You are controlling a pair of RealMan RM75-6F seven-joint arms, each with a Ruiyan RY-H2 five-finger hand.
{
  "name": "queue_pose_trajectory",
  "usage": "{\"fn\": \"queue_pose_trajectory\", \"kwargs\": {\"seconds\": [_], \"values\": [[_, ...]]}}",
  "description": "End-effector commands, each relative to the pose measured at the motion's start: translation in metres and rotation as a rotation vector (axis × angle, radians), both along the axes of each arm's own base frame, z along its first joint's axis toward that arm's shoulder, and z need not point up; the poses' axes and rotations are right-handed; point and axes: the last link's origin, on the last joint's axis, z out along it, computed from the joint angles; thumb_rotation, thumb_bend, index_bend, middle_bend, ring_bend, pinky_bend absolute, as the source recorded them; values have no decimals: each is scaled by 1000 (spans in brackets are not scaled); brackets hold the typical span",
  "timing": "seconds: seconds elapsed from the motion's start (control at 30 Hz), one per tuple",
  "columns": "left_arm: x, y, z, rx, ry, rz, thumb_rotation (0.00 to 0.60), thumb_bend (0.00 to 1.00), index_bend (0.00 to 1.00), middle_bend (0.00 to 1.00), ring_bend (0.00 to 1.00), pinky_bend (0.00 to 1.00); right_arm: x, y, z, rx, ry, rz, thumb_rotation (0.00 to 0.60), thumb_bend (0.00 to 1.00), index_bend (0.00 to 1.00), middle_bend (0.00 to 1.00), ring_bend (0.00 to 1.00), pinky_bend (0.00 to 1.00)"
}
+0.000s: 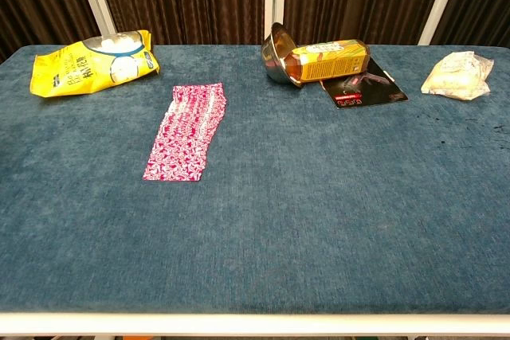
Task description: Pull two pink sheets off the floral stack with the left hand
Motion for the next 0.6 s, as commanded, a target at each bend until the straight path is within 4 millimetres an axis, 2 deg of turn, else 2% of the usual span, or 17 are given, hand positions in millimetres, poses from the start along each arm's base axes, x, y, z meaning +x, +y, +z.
{"fn": "queue_pose_trajectory", "kwargs": {"seconds": [0.03, 0.3, 0.47, 0.53, 0.6], "values": [[0, 0, 0, -2, 1, 1, 504, 281, 100, 20, 0, 87, 0, 0, 0, -1, 0, 0, 600, 205, 0, 0, 0, 0], [2, 2, -2, -11, -5, -4, 509, 282, 100, 20, 0, 87, -1, 0, 0, -2, -6, -8, 600, 204, 0, 0, 0, 0], [5, 6, -2, -20, -8, -11, 593, 282, 99, 23, 0, 103, 0, 0, -1, 0, -9, -6, 600, 205, 0, 0, 0, 0], [6, 6, -3, -11, -12, -15, 600, 285, 99, 69, 35, 169, -1, 1, -3, 10, 0, -5, 600, 205, 0, 0, 0, 0], [8, 5, -5, -1, -12, -23, 600, 293, 99, 214, 201, 339, -2, 1, -2, 9, 7, -5, 600, 205, 0, 0, 0, 0]]}}
